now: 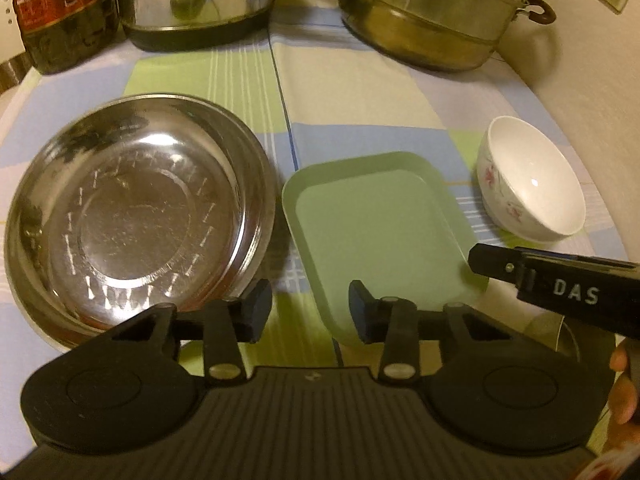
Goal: Organize plates and bowls
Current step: 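Move the right tool to the square green plate and grasp its rim, then lift the green plate with the right tool and carry it over the steel tray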
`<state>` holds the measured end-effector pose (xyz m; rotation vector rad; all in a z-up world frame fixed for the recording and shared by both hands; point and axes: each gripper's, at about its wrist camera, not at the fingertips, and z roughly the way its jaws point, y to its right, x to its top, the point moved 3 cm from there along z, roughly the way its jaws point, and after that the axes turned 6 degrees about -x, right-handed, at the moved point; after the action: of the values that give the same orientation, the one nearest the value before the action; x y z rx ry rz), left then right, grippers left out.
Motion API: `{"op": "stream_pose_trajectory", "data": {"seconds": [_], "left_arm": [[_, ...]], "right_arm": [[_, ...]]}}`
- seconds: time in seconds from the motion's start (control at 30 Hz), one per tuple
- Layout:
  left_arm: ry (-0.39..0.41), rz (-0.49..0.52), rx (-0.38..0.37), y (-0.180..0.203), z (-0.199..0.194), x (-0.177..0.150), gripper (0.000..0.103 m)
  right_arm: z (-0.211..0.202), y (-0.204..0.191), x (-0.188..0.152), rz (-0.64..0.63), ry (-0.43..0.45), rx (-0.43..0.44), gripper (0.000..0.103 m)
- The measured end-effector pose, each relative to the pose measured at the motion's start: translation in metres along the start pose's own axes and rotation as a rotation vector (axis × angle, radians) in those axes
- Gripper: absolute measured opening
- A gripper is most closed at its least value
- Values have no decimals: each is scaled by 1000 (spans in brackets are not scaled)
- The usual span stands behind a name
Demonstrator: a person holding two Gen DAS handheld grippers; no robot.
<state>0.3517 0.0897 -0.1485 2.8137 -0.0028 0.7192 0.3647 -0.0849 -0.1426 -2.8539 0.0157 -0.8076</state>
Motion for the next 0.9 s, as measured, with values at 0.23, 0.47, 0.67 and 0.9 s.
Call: {"op": "stream_pose_trajectory", "data": {"seconds": [0.23,0.47,0.67,0.9], "left_arm": [[-4,-14,9,-1,10,4,34],[-15,-29,-1,-3,18,4,20],[-10,-9,0,2,20,6,15],[-1,0,-5,3,17,8,12]], "right_arm": [[20,-2,6,0,-38,-36,29],[33,-6,6,-22,-61,-74,17],[34,-6,4,-36,-59,-92,14],[32,-5,5,-42,-58,-107,9]]}}
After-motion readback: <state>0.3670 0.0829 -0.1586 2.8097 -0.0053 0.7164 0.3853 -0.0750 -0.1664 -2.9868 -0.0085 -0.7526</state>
